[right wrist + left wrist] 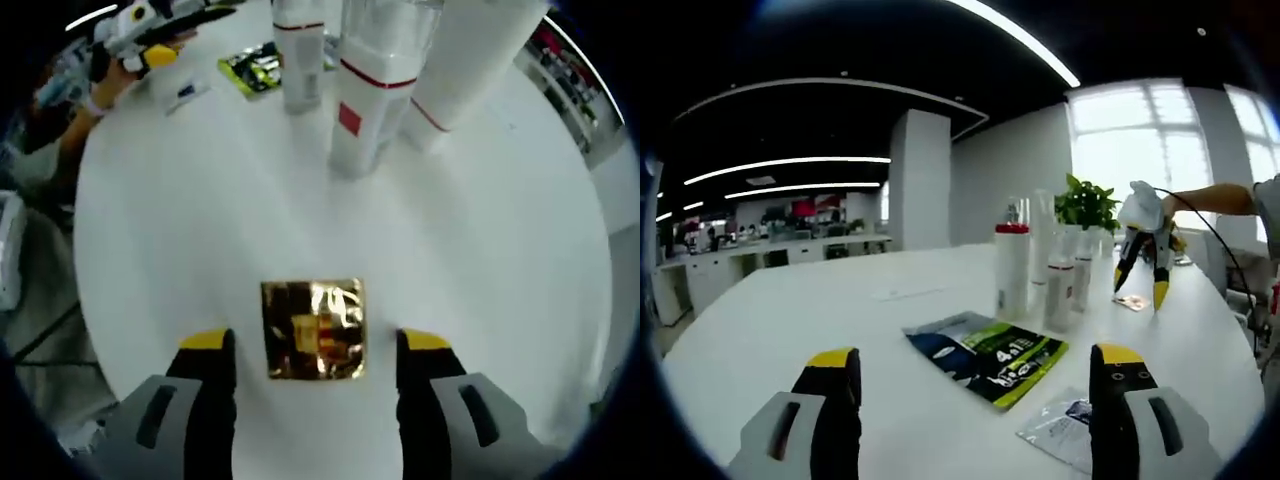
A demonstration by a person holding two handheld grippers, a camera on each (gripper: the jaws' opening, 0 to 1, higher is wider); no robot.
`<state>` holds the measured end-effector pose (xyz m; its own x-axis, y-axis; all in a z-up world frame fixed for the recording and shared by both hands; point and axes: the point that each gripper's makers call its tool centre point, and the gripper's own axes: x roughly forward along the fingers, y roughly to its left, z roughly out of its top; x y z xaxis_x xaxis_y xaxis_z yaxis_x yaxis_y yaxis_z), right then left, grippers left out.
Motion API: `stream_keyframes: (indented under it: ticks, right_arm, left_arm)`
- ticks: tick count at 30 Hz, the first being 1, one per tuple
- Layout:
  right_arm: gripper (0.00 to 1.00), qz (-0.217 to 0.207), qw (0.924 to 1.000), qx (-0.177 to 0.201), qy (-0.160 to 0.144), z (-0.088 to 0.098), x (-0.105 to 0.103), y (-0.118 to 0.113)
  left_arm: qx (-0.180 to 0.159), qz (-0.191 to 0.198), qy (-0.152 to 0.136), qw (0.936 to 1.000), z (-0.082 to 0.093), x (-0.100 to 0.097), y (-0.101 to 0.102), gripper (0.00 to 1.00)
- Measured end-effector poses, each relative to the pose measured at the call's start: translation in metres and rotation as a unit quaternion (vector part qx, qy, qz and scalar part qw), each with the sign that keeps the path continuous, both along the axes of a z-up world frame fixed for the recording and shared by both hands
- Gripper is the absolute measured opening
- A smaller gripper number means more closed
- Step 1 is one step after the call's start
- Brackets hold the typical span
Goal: Arrange the skincare products in the storage area until every visible bottle or jar stands upright without overlapping.
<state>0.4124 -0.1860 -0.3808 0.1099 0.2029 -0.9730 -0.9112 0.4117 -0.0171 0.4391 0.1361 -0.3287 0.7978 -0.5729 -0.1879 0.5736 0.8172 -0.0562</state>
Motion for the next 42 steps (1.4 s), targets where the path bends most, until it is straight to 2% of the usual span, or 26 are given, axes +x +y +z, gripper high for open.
stream_keyframes:
  ticks: [3,6,7,16,22,25,30,36,39,42]
  right_arm:
    - [0.52,0.006,1.0000,0.001,0.000,0.001,-0.004,0.002]
    - [0.38,0.007,1.0000,-0.001,0.002,0.002,-0.006,0.002]
    - [0.37,0.006,1.0000,-0.002,0.004,0.002,-0.005,0.002]
    - [0.35,0.017,0.9998,-0.009,0.003,0.003,-0.006,0.005]
    - [0.36,0.042,0.9991,-0.002,-0.006,0.017,-0.012,0.022]
    - [0.36,0.062,0.9979,0.014,-0.012,0.025,-0.018,0.042]
    - [0.36,0.106,0.9939,0.020,-0.021,0.032,-0.026,0.072]
    - [0.36,0.170,0.9843,0.038,-0.029,0.032,-0.037,0.124]
    - [0.36,0.206,0.9778,0.025,-0.030,0.031,-0.039,0.147]
    - [0.36,0.234,0.9711,0.011,-0.047,0.029,-0.034,0.167]
  left_arm:
    - [0.008,0.002,-0.008,0.9999,0.002,-0.001,0.000,0.97]
    - [0.002,0.000,-0.005,1.0000,0.002,0.000,0.000,0.97]
    - [-0.001,-0.002,-0.003,1.0000,0.002,-0.001,0.000,0.97]
    - [0.001,-0.003,-0.005,1.0000,0.002,-0.001,0.000,0.97]
    - [-0.007,0.001,-0.006,1.0000,0.005,0.000,0.002,0.97]
    - [-0.008,0.001,-0.007,0.9999,0.006,0.000,0.002,0.97]
    - [-0.005,0.002,-0.007,1.0000,0.005,0.001,0.003,0.97]
    - [-0.012,0.003,-0.003,0.9999,0.004,0.001,0.004,0.97]
    - [-0.016,0.006,-0.001,0.9998,0.003,0.002,0.007,0.97]
    - [-0.021,0.009,0.001,0.9997,0.003,0.003,0.009,0.96]
